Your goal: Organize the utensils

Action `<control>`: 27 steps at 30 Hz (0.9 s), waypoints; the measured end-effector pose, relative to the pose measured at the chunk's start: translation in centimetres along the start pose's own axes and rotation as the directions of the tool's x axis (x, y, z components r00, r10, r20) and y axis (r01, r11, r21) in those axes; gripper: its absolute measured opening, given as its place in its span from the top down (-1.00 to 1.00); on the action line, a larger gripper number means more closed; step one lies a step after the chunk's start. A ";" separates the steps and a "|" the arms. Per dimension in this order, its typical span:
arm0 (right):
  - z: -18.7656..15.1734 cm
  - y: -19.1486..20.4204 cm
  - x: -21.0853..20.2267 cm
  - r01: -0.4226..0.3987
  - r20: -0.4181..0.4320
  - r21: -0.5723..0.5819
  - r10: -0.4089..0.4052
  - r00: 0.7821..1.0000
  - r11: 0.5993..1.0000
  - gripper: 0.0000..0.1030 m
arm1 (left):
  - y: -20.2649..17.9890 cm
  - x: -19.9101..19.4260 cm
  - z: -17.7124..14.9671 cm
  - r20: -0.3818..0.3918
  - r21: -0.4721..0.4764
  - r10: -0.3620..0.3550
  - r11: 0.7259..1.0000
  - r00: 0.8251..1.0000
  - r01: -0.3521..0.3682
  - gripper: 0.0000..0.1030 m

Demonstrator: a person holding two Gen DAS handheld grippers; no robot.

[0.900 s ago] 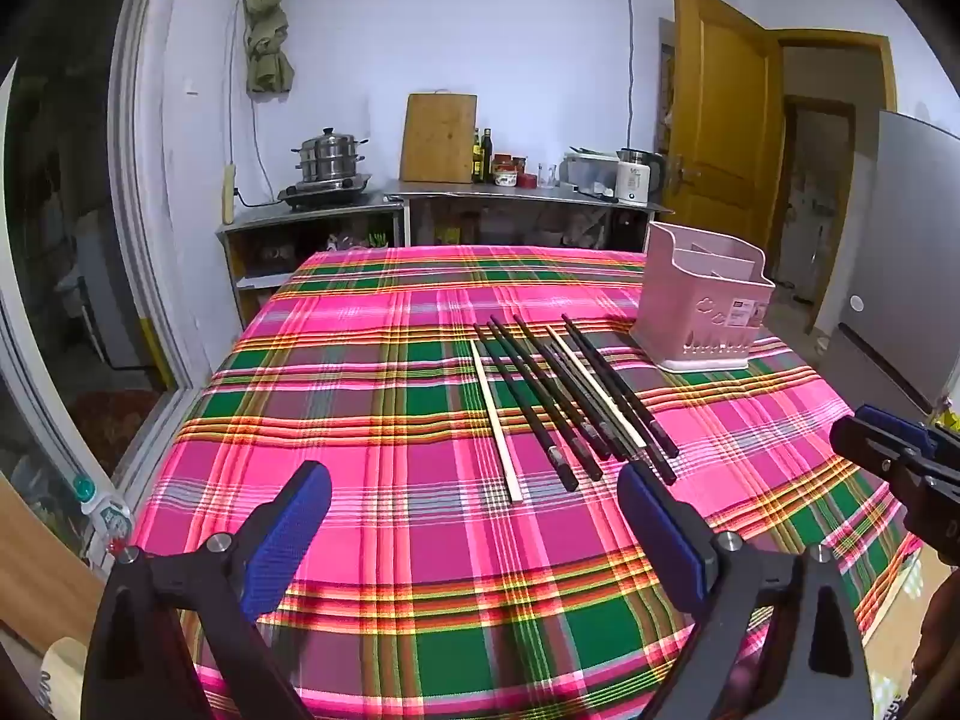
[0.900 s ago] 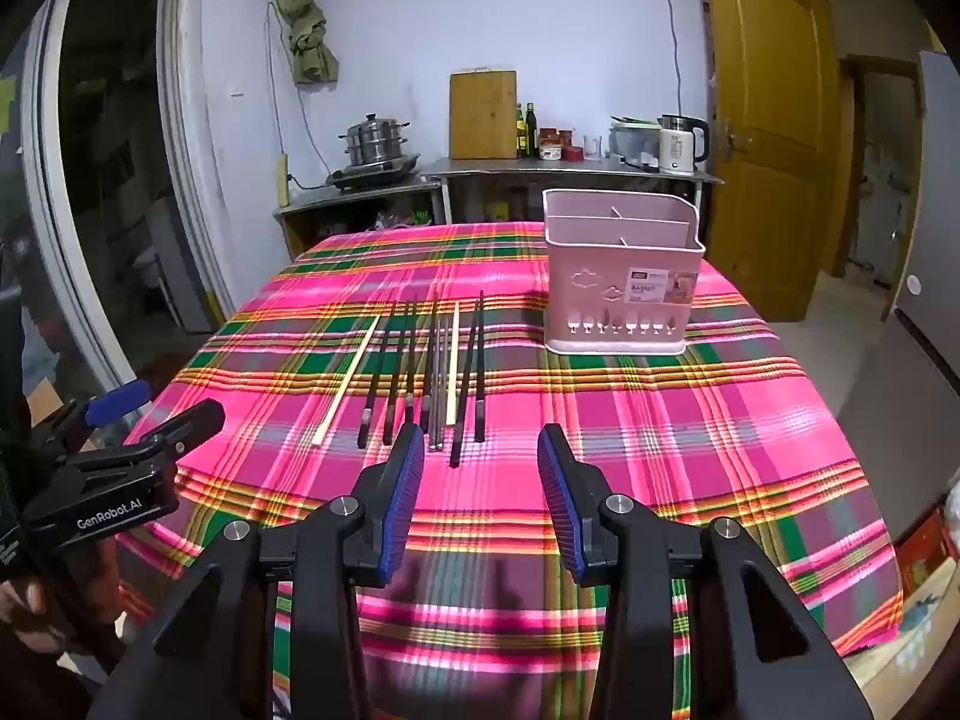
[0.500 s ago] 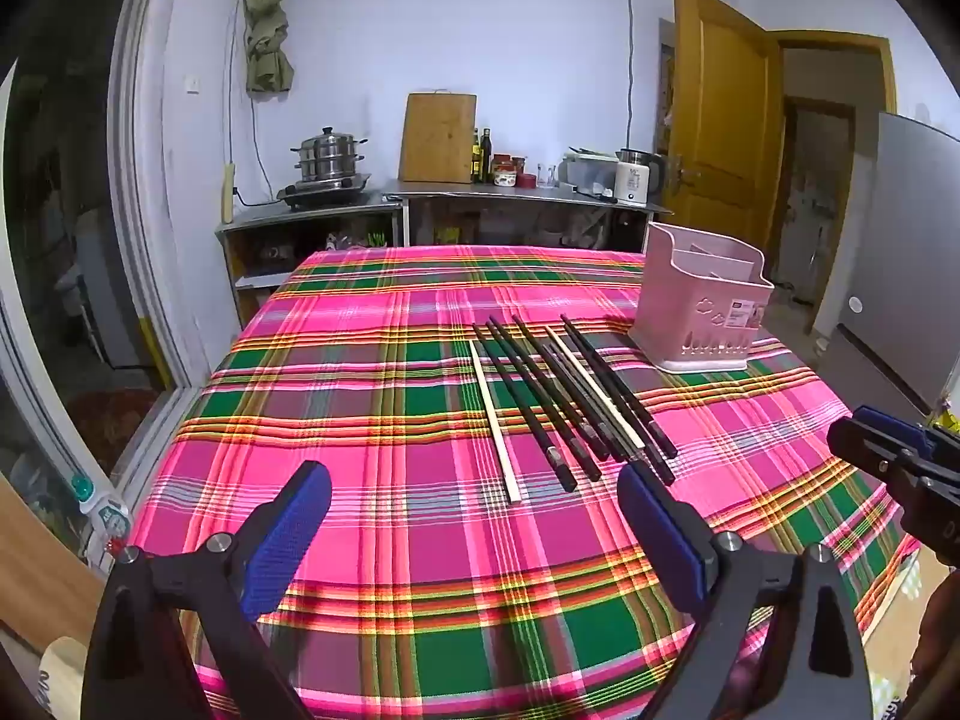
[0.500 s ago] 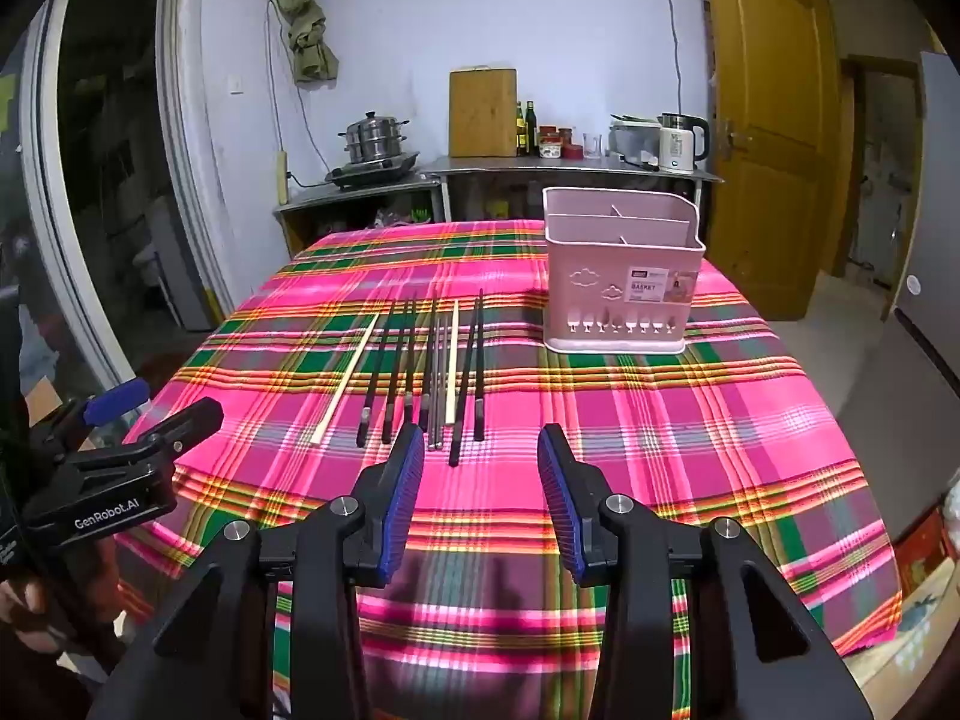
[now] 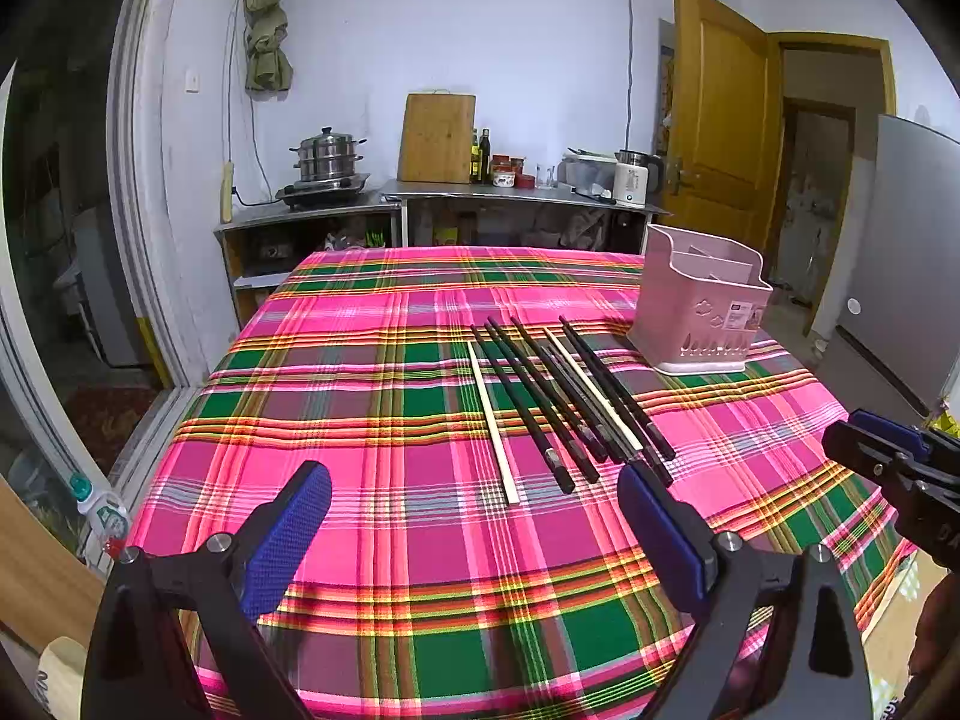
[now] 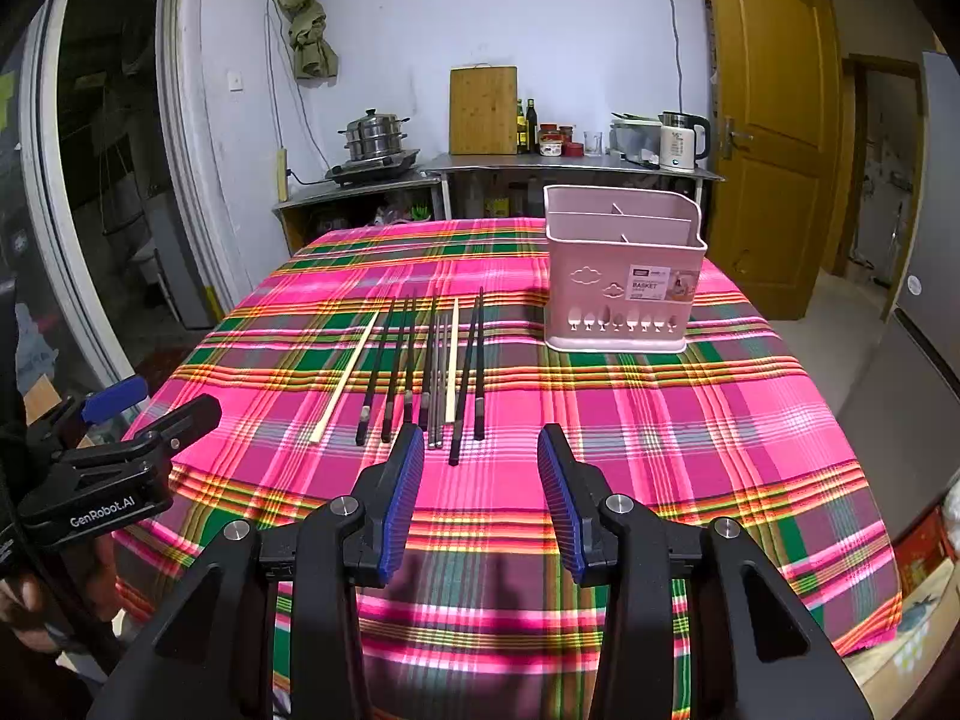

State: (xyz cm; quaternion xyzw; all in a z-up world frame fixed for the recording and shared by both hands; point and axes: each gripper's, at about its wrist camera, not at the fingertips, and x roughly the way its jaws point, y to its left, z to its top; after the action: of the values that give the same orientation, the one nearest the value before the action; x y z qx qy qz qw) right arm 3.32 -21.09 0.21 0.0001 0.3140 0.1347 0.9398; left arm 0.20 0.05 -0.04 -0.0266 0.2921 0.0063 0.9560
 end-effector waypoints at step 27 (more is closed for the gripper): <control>0.0 0.0 0.1 0.001 0.000 -0.001 -0.001 1.000 1.000 0.21 | 0.1 0.0 0.0 0.000 -0.004 -0.003 1.000 1.000 0.003 -0.89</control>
State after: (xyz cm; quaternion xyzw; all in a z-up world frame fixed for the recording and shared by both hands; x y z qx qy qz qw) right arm 3.42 -21.03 0.14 -0.0007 0.3138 0.1345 0.9399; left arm 0.20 0.11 -0.04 -0.0289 0.2918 0.0053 0.9560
